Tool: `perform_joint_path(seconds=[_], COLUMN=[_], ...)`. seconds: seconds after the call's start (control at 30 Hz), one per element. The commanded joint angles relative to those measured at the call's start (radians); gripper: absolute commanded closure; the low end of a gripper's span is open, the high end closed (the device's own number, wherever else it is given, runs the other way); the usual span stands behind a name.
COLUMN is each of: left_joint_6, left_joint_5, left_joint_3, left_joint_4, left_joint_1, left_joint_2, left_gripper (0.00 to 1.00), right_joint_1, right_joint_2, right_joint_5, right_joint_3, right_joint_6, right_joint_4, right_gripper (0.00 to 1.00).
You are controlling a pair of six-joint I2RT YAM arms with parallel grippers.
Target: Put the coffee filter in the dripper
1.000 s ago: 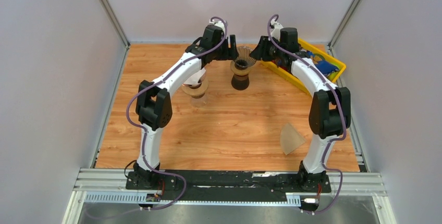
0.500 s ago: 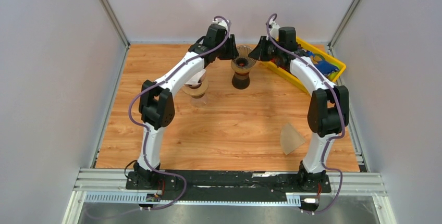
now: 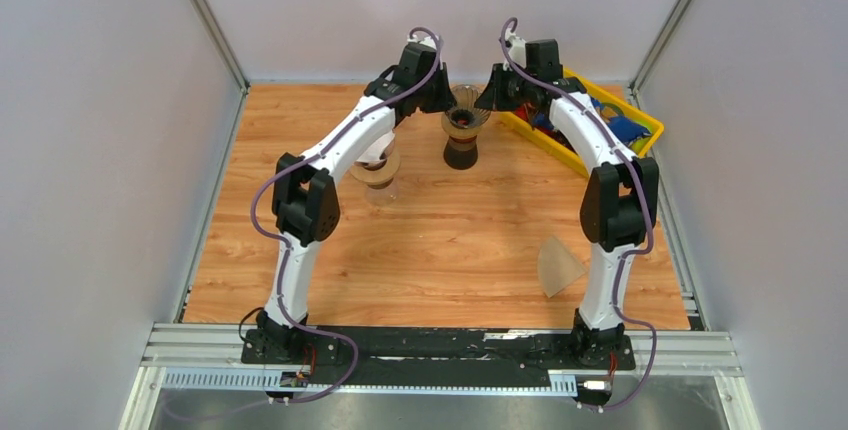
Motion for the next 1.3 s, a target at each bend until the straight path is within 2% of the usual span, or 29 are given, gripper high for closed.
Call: perform_joint_path(seconds=[0.0,0.23,0.33,0.5,0.67,0.83,0.97,1.1,1.27], left_joint_6=[0.006,0.043,0.051,0.049,0.066,0.088,0.084,0.053,0.014], left_joint_5=[-0.11,-0.19,-0.206,-0.217,-0.237,-0.212,-0.212,-0.22,-0.252], left_joint_3=[0.027,0.059,0.119,0.093,0.065,0.109,0.124,0.096,0.086], left_joint_4=[-0.193,-0.291,-0.37,-0.402,-0.41,-0.391,-0.366,-0.337,-0.322], left_joint_1=[0.012,-0.019,-0.027,-0.034,-0.044,-0.056,-0.061,-0.063,-0.066], left_joint_2=[0.082,0.16,0.212,0.24,0.234,0.208,0.183,0.153,0.129], left_gripper=[1.0,1.0,1.0,1.0,1.0,0.97,0.91,0.9,0.91], right_joint_1=[0.027,0.071,0.086,0.096,0.096,0.096,0.094,0.095,0.094], right_joint_2=[0.099,0.176,0.205,0.205,0.182,0.167,0.165,0.166,0.131], right_joint_5=[0.267,0.424,0.435,0.491,0.485,0.411,0.422,0.409,0.388], right_joint_3=[0.02,0.05,0.061,0.034,0.042,0.149,0.249,0.342,0.375], right_joint_6=[-0.129,-0.133,-0.134,-0.127,-0.13,-0.15,-0.13,-0.089,-0.025], right_joint_4=[-0.331,-0.396,-0.417,-0.419,-0.419,-0.424,-0.421,-0.393,-0.25], right_gripper=[1.0,1.0,1.0,1.0,1.0,0.99,0.89,0.78,0.62])
